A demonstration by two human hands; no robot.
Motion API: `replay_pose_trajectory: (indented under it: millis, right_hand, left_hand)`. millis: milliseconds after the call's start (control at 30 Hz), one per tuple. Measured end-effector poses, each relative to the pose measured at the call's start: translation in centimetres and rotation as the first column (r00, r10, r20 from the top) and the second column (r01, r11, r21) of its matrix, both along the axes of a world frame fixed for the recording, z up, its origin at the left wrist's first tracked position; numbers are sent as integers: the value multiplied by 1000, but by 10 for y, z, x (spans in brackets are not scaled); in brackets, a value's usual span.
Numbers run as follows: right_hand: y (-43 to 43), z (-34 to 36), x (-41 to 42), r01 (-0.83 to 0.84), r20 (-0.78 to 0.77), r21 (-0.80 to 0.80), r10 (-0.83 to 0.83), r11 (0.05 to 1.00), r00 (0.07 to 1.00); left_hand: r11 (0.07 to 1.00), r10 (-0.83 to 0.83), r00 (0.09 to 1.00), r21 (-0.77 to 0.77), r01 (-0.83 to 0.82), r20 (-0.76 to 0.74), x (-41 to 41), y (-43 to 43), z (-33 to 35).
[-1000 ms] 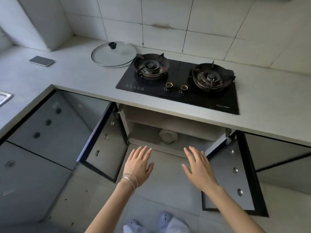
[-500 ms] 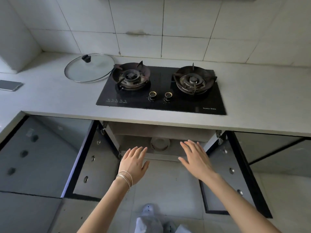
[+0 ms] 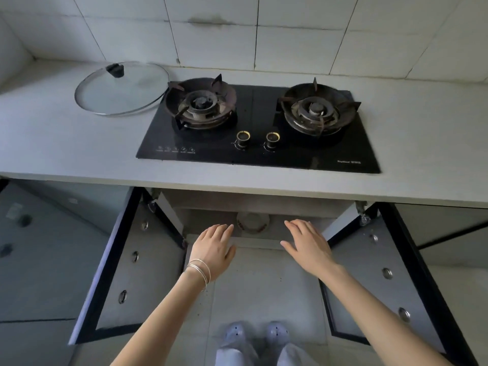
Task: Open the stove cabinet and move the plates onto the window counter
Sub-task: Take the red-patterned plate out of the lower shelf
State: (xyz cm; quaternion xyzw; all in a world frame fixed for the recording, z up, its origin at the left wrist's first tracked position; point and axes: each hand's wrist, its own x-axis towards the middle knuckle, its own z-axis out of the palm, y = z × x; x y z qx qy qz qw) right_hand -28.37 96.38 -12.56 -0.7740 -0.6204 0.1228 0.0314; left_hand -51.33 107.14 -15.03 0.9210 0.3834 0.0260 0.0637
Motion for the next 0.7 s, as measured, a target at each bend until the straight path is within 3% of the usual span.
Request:
replay_pose_trajectory:
  millis: [267, 400, 500, 700]
  right_hand:
    - [42, -189, 31, 21, -29, -87, -23, 996, 999]
    - [65, -301, 48, 29, -44, -93, -33, 995, 998]
    - [80, -382, 62, 43, -55, -97, -49, 994, 997]
    - [117, -528, 93, 80, -27, -98, -83, 992, 996]
  left_hand:
    - [977, 134, 990, -162, -137, -34, 44, 29, -192]
    - [972, 161, 986, -167, -165, -36, 68, 51, -303]
    - [976, 171, 985, -136, -171, -7, 81, 70, -389]
    - [996, 84, 990, 3, -84, -114, 104, 111, -517]
